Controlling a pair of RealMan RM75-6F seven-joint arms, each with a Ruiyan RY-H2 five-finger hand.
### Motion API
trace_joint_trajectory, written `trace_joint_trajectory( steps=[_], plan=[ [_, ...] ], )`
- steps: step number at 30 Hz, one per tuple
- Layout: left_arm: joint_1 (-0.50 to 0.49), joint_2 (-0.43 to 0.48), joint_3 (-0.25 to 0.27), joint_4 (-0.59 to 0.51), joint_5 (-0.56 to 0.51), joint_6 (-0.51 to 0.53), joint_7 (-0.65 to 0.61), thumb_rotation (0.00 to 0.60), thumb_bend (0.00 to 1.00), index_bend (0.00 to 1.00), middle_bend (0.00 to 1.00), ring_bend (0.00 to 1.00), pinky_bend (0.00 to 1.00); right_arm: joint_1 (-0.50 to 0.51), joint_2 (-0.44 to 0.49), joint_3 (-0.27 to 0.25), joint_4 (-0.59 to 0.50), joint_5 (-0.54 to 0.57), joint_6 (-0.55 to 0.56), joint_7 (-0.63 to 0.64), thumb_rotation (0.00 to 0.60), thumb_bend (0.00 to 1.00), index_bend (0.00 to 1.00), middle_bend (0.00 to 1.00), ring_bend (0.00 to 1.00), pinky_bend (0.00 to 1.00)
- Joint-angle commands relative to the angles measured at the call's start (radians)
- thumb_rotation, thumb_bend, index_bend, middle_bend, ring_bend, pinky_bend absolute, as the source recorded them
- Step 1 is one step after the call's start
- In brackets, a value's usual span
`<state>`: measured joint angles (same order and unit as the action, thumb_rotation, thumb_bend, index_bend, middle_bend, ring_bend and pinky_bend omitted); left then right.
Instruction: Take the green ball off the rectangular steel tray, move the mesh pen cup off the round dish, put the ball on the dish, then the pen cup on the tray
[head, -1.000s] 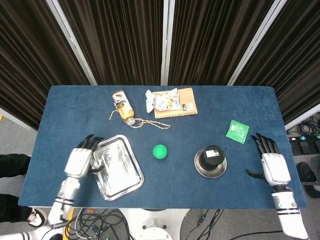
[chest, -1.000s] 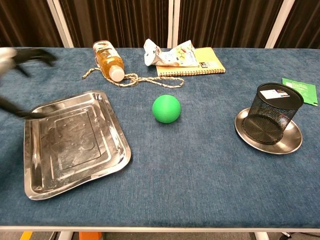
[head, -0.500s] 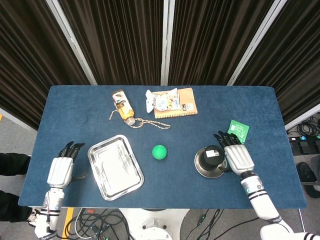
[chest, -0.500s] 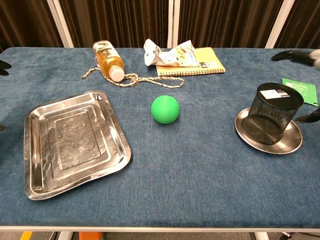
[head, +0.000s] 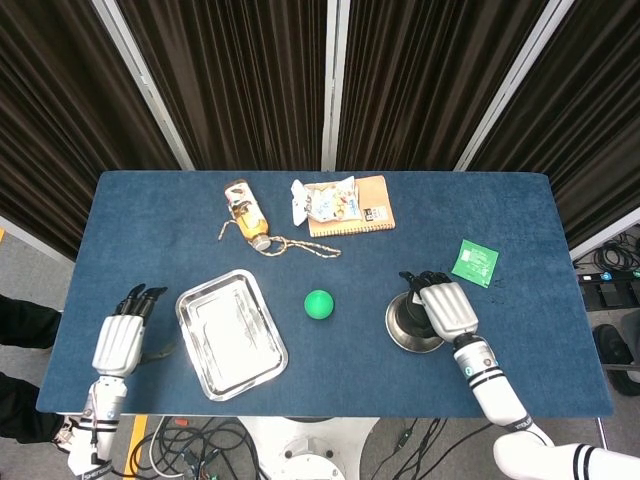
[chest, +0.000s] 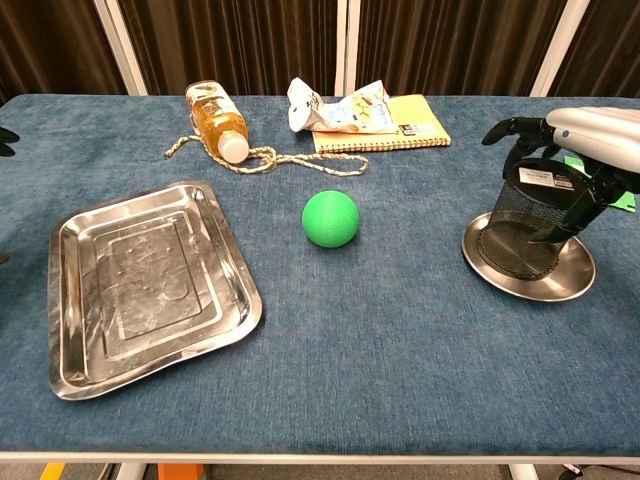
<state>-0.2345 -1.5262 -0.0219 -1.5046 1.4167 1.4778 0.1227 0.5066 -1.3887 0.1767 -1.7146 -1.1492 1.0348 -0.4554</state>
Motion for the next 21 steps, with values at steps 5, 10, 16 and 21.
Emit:
trace_joint_trajectory(
  steps=[5,10,16,21],
  plan=[
    [0.009,0.002,-0.008,0.005,0.004,-0.009,-0.014,0.6,0.08,0.15,0.16,0.08,0.23,-0.001,0.009,-0.003,-0.022,-0.019,0.046,0.006,0.6,0.1,0.28,0.43,0.31,0.4],
    [0.014,0.001,-0.012,0.006,0.007,-0.016,-0.023,0.6,0.08,0.15,0.16,0.08,0.23,-0.002,0.029,-0.008,-0.045,-0.037,0.068,0.011,0.6,0.1,0.3,0.44,0.34,0.45],
    [0.019,0.005,-0.02,0.006,0.007,-0.022,-0.029,0.6,0.08,0.15,0.16,0.08,0.23,0.014,0.053,-0.01,-0.1,-0.064,0.062,0.02,0.6,0.11,0.31,0.45,0.35,0.47],
    [0.021,0.005,-0.024,0.01,0.007,-0.03,-0.029,0.6,0.08,0.15,0.16,0.08,0.23,0.024,0.078,-0.023,-0.182,-0.136,0.085,-0.019,0.6,0.1,0.31,0.46,0.35,0.48]
  ],
)
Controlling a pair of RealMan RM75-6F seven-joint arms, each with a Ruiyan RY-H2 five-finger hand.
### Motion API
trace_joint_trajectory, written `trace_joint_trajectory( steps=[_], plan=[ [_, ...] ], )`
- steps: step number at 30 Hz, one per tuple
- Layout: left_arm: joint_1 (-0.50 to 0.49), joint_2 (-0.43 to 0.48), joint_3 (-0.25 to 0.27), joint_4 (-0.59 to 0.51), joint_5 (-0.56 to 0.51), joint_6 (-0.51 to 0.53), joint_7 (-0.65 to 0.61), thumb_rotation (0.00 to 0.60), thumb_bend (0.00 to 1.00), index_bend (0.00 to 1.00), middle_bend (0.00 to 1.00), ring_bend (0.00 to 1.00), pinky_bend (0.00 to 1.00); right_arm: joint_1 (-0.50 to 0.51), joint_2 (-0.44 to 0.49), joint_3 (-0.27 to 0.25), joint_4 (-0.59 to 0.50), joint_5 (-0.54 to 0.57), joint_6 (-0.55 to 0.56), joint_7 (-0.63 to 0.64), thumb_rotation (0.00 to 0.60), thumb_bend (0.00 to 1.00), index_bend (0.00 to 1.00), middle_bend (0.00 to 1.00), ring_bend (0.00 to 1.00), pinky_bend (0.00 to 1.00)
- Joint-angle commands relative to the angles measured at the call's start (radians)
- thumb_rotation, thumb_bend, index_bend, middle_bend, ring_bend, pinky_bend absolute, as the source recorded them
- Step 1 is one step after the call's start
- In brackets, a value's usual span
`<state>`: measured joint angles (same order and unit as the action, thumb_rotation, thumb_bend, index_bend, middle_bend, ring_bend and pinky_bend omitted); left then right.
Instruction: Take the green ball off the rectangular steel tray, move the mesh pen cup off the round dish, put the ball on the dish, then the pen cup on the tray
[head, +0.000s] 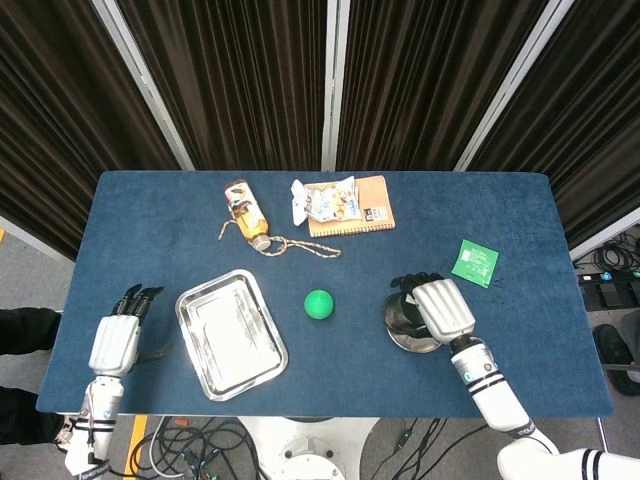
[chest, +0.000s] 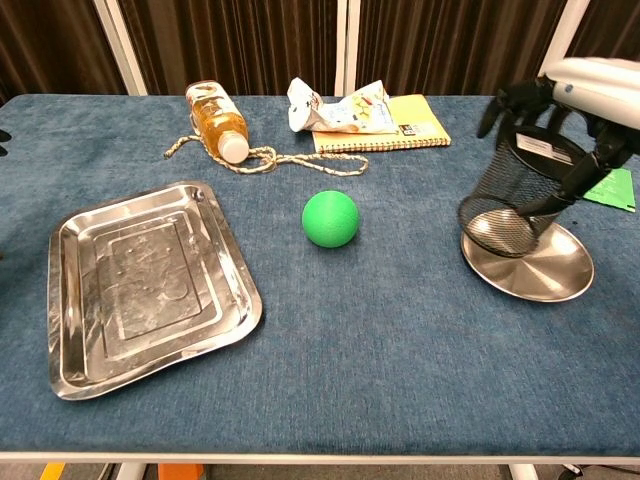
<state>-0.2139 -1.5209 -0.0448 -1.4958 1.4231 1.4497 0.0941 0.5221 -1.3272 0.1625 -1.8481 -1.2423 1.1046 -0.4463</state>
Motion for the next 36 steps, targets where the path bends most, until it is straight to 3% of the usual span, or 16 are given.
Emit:
trace_joint_trajectory(
  steps=[1,11,22,31,33,36],
  plan=[
    [0.001,-0.001,-0.002,0.004,0.0,-0.004,-0.001,0.6,0.08,0.15,0.16,0.08,0.23,0.004,0.023,-0.023,-0.07,-0.061,0.023,-0.04,0.6,0.1,0.31,0.46,0.35,0.48],
    [0.006,-0.01,-0.009,0.022,-0.005,-0.017,-0.009,0.6,0.08,0.15,0.16,0.08,0.23,0.072,-0.011,-0.058,-0.171,-0.086,-0.064,-0.136,0.6,0.1,0.31,0.46,0.35,0.48],
    [0.016,-0.017,-0.012,0.046,-0.007,-0.021,-0.022,0.6,0.08,0.15,0.16,0.08,0.23,0.177,-0.161,-0.043,-0.116,0.04,-0.124,-0.289,0.6,0.11,0.31,0.46,0.35,0.48],
    [0.024,-0.019,-0.014,0.062,-0.006,-0.022,-0.038,0.6,0.08,0.15,0.16,0.08,0.23,0.22,-0.209,-0.051,-0.093,0.123,-0.113,-0.359,0.6,0.1,0.28,0.46,0.35,0.48],
    [0.025,-0.019,-0.014,0.064,-0.005,-0.023,-0.039,0.6,0.08,0.15,0.16,0.08,0.23,0.225,-0.211,-0.055,-0.092,0.128,-0.113,-0.361,0.6,0.1,0.26,0.45,0.34,0.46],
    [0.026,-0.021,-0.015,0.066,-0.005,-0.025,-0.039,0.6,0.08,0.15,0.16,0.08,0.23,0.235,-0.21,-0.062,-0.091,0.135,-0.117,-0.359,0.6,0.08,0.17,0.38,0.25,0.36]
  ],
)
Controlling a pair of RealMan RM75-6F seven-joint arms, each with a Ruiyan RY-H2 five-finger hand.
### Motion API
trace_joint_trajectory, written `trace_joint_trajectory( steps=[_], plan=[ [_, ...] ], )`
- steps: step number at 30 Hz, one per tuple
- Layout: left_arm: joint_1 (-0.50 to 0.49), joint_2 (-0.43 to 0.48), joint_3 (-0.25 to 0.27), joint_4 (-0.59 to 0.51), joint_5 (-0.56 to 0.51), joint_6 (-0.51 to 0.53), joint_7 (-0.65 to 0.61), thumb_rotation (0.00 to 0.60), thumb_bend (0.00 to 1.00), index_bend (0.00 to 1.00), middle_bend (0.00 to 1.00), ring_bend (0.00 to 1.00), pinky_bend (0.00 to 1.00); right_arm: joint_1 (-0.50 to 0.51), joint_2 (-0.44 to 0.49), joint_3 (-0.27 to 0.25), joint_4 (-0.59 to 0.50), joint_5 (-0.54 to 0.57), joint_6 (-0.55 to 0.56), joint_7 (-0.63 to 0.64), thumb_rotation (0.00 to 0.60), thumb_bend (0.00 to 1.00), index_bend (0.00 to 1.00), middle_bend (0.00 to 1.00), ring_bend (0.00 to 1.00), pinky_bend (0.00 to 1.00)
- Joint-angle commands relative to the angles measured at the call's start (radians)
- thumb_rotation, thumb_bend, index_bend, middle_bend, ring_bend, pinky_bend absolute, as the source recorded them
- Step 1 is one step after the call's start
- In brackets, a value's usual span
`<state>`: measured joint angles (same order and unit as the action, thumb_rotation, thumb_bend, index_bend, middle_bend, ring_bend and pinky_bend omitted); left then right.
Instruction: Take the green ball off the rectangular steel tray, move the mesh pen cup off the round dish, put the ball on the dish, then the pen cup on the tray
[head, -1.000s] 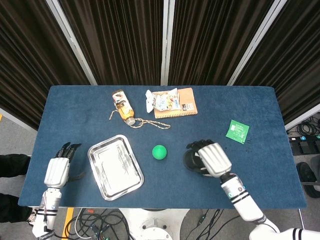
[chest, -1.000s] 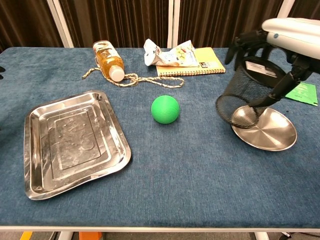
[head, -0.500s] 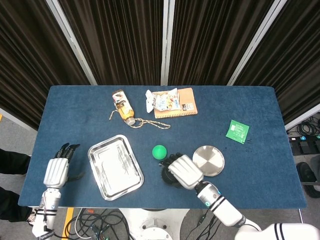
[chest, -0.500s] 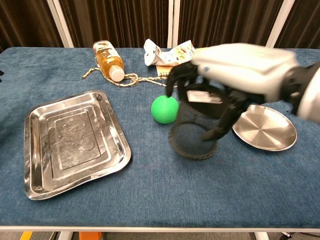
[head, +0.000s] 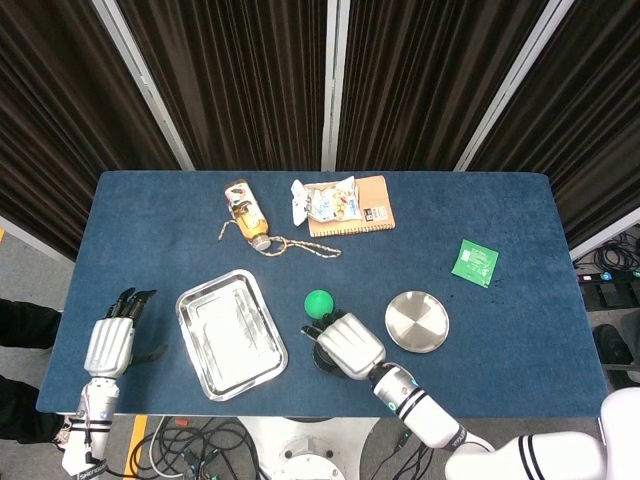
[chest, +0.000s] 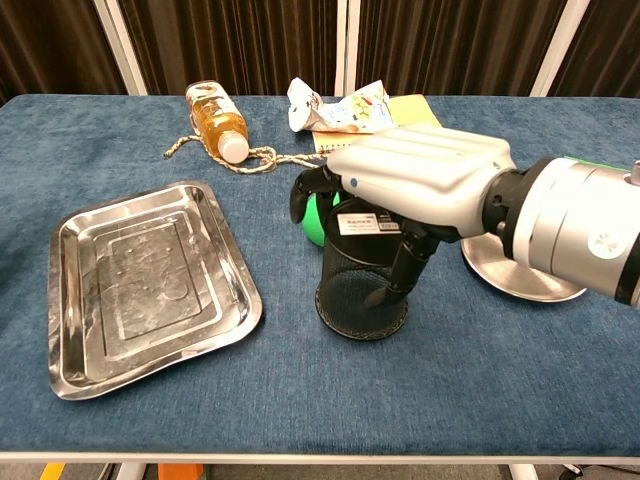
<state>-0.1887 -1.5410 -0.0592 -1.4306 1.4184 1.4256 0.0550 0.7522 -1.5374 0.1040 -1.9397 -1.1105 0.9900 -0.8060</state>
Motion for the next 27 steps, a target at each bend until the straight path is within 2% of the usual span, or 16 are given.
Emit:
trace_joint_trajectory(
  steps=[1,5,9,15,21,24,27],
  plan=[
    [0.001,-0.001,-0.001,0.002,-0.001,-0.002,0.0,0.6,0.08,0.15,0.16,0.08,0.23,0.009,0.001,-0.006,0.0,0.005,-0.005,0.004,0.6,0.07,0.12,0.35,0.2,0.3],
    [0.002,-0.001,-0.004,0.002,-0.002,-0.003,0.0,0.6,0.08,0.15,0.16,0.08,0.23,0.02,0.009,-0.011,-0.001,0.0,-0.012,0.019,0.6,0.05,0.01,0.2,0.04,0.13],
    [0.004,0.002,-0.006,0.0,0.0,0.0,-0.001,0.6,0.08,0.15,0.16,0.08,0.23,0.025,0.019,-0.015,-0.008,-0.006,-0.01,0.037,0.6,0.04,0.0,0.1,0.0,0.08],
    [0.007,0.006,-0.006,-0.003,0.002,0.001,-0.004,0.6,0.08,0.15,0.16,0.08,0.23,0.013,0.069,-0.018,-0.06,-0.062,0.023,0.081,0.6,0.04,0.0,0.08,0.0,0.07],
    [0.013,0.016,-0.007,-0.014,0.006,0.008,-0.006,0.6,0.08,0.15,0.16,0.08,0.23,-0.036,0.206,0.018,-0.147,-0.124,0.118,0.157,0.6,0.04,0.0,0.09,0.0,0.07],
    [0.011,0.019,-0.009,-0.02,0.008,0.006,-0.012,0.6,0.08,0.15,0.16,0.08,0.23,-0.039,0.264,0.054,-0.148,-0.091,0.13,0.179,0.6,0.07,0.0,0.1,0.0,0.07],
    [0.008,0.018,-0.009,-0.022,0.011,0.002,-0.009,0.6,0.08,0.15,0.16,0.08,0.23,-0.007,0.295,0.095,-0.107,0.016,0.084,0.188,0.6,0.07,0.0,0.1,0.0,0.07]
  ],
)
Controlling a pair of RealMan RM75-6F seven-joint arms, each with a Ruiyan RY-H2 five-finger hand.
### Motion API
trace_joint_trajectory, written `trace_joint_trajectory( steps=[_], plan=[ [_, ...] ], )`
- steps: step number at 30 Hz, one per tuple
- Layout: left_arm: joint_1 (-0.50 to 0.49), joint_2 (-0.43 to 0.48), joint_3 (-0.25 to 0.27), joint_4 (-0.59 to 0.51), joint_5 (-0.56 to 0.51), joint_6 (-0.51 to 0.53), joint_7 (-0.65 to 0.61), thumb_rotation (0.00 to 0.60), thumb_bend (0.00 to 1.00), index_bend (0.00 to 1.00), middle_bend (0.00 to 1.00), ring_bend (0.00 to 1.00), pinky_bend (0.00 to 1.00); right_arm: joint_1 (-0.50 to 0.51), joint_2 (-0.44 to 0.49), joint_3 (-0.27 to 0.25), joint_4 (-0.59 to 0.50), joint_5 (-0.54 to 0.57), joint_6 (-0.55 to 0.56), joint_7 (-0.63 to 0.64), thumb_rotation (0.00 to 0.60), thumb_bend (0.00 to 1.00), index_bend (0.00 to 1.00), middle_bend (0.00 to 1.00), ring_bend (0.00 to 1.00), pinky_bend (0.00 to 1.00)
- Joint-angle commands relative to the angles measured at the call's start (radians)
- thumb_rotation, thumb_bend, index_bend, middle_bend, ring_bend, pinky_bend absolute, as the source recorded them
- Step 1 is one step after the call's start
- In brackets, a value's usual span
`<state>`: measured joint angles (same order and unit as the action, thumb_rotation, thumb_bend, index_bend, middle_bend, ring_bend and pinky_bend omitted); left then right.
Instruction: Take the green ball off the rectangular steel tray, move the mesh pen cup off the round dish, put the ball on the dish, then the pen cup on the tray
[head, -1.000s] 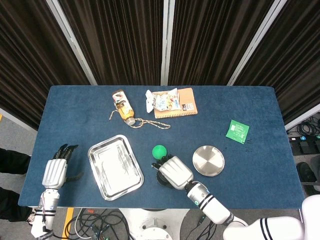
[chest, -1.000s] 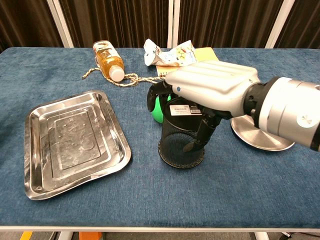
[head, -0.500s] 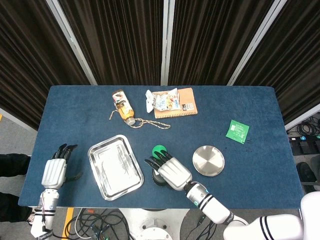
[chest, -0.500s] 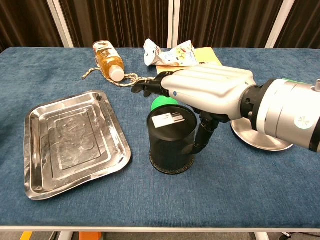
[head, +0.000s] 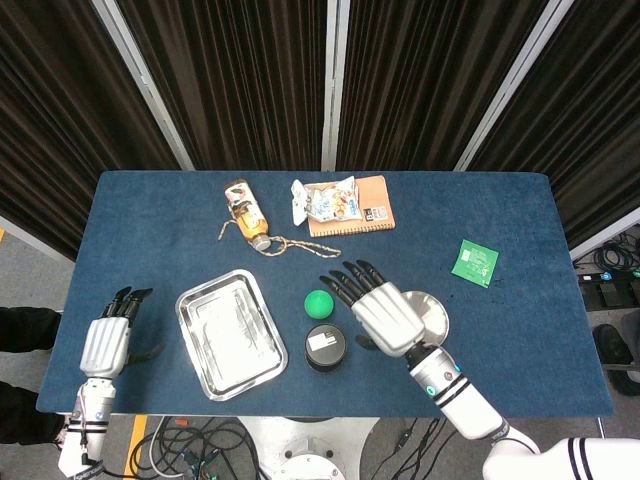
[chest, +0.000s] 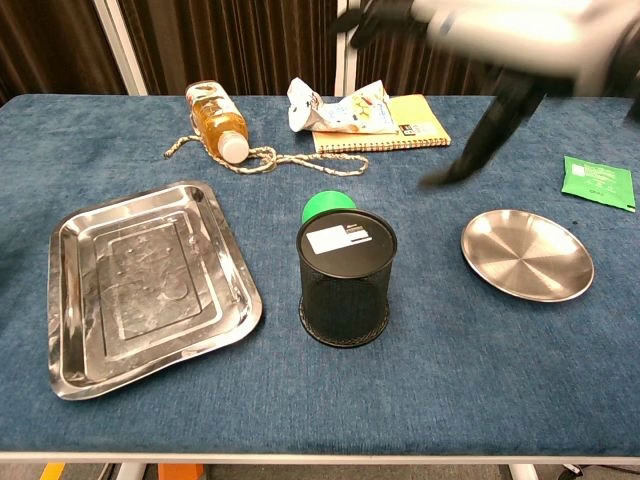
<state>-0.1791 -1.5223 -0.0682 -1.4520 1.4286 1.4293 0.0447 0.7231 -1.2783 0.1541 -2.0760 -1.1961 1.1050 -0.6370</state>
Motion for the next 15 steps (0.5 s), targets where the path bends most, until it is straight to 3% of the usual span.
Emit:
trace_joint_trajectory(
  steps=[1,7,15],
  plan=[
    [-0.002,-0.001,0.0,0.0,0.001,-0.004,0.004,0.6,0.08,0.15,0.16,0.08,0.23,0.045,0.042,0.059,0.056,0.154,-0.06,0.012,0.6,0.07,0.0,0.1,0.0,0.07],
    [-0.002,0.0,-0.004,0.002,-0.004,-0.007,0.003,0.6,0.08,0.15,0.16,0.08,0.23,0.176,0.012,0.056,0.232,0.324,-0.224,-0.059,0.6,0.07,0.0,0.1,0.0,0.07],
    [-0.003,0.001,-0.006,0.014,-0.014,-0.02,-0.004,0.6,0.08,0.15,0.16,0.08,0.23,0.29,-0.063,0.014,0.38,0.359,-0.358,-0.075,0.6,0.07,0.0,0.07,0.0,0.07]
  ],
)
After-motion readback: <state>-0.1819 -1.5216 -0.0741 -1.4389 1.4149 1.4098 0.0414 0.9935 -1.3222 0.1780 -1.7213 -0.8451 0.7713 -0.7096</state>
